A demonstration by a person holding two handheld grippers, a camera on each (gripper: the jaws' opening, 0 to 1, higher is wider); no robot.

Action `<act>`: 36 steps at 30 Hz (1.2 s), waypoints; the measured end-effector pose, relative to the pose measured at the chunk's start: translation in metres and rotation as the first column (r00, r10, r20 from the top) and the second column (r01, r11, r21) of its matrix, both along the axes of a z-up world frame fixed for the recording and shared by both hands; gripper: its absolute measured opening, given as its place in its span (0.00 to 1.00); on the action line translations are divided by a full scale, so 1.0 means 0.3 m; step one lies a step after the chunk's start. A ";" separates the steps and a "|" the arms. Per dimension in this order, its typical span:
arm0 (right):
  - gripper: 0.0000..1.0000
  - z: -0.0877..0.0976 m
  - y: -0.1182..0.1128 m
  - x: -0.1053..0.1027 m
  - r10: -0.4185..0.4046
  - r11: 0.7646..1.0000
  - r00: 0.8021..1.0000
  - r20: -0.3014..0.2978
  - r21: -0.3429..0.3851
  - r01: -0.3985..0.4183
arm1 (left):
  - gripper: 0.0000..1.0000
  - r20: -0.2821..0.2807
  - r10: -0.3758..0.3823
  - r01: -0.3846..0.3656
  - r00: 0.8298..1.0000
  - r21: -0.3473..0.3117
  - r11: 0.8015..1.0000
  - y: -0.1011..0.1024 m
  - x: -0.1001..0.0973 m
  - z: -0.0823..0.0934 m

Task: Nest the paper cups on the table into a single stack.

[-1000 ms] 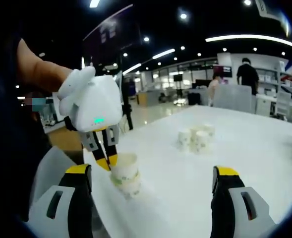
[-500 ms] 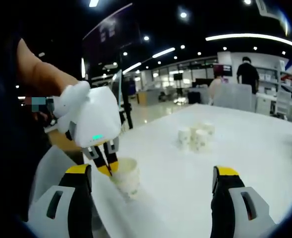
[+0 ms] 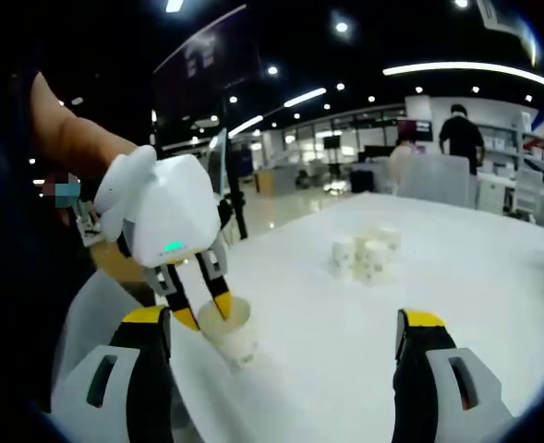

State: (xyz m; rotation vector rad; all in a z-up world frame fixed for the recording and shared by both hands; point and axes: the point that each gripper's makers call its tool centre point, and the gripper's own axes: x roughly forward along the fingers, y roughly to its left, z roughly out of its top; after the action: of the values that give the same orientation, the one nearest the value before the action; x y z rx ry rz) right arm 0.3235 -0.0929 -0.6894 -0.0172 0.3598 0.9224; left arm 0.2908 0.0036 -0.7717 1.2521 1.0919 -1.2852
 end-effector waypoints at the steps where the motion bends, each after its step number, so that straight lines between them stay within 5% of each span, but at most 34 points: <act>1: 1.00 0.001 0.000 0.000 -0.001 1.000 1.000 0.001 0.000 0.001 | 0.31 -0.006 0.013 -0.013 1.000 0.003 1.000 0.007 0.000 0.004; 4: 1.00 0.003 -0.002 0.002 -0.004 1.000 1.000 0.001 0.001 0.004 | 0.38 -0.010 0.038 -0.038 0.999 -0.029 0.999 0.007 0.009 0.011; 7: 1.00 0.009 -0.002 0.003 -0.005 1.000 1.000 0.004 0.001 0.005 | 0.55 0.004 0.079 -0.079 0.997 -0.096 0.992 -0.003 0.033 0.020; 9: 1.00 0.014 -0.005 0.005 -0.007 1.000 1.000 0.006 0.000 0.007 | 0.60 0.026 0.150 -0.144 0.988 -0.158 0.977 -0.010 0.067 0.048; 15: 1.00 0.030 -0.018 0.020 -0.025 1.000 0.999 0.026 -0.005 0.025 | 0.82 0.089 0.212 -0.169 0.973 -0.353 0.920 -0.013 0.169 0.167; 17: 1.00 0.033 -0.021 0.028 -0.032 0.999 0.999 0.030 -0.007 0.032 | 0.84 0.101 0.287 -0.218 0.953 -0.430 0.876 0.001 0.216 0.215; 20: 1.00 0.054 -0.029 0.050 -0.058 0.998 0.997 0.055 -0.002 0.059 | 0.87 0.044 0.399 -0.308 0.916 -0.559 0.770 0.022 0.257 0.290; 24: 1.00 0.065 -0.041 0.071 -0.078 0.997 0.995 0.063 -0.005 0.079 | 0.95 0.057 0.454 -0.315 0.889 -0.645 0.697 0.082 0.308 0.361; 25: 1.00 0.066 -0.042 0.073 -0.080 0.997 0.995 0.064 -0.006 0.081 | 0.97 0.044 0.499 -0.346 0.865 -0.669 0.658 0.113 0.327 0.384; 27: 1.00 0.069 -0.048 0.081 -0.088 0.996 0.994 0.067 -0.007 0.089 | 0.99 0.003 0.513 -0.354 0.859 -0.720 0.597 0.140 0.336 0.420; 29: 1.00 0.076 -0.049 0.086 -0.095 0.995 0.993 0.072 -0.007 0.095 | 0.99 -0.028 0.551 -0.384 0.834 -0.747 0.542 0.183 0.348 0.446; 32: 1.00 0.077 -0.051 0.096 -0.104 0.994 0.992 0.077 -0.010 0.105 | 1.00 -0.024 0.569 -0.370 0.822 -0.782 0.502 0.230 0.357 0.475; 36: 1.00 0.079 -0.053 0.108 -0.122 0.992 0.989 0.084 -0.013 0.123 | 1.00 -0.047 0.603 -0.369 0.796 -0.827 0.423 0.297 0.361 0.495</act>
State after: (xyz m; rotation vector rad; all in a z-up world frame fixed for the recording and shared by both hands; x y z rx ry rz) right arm 0.3559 -0.1088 -0.6657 -0.0493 0.2882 0.7946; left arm 0.3990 0.0927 -0.6231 0.3022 0.4677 -0.9097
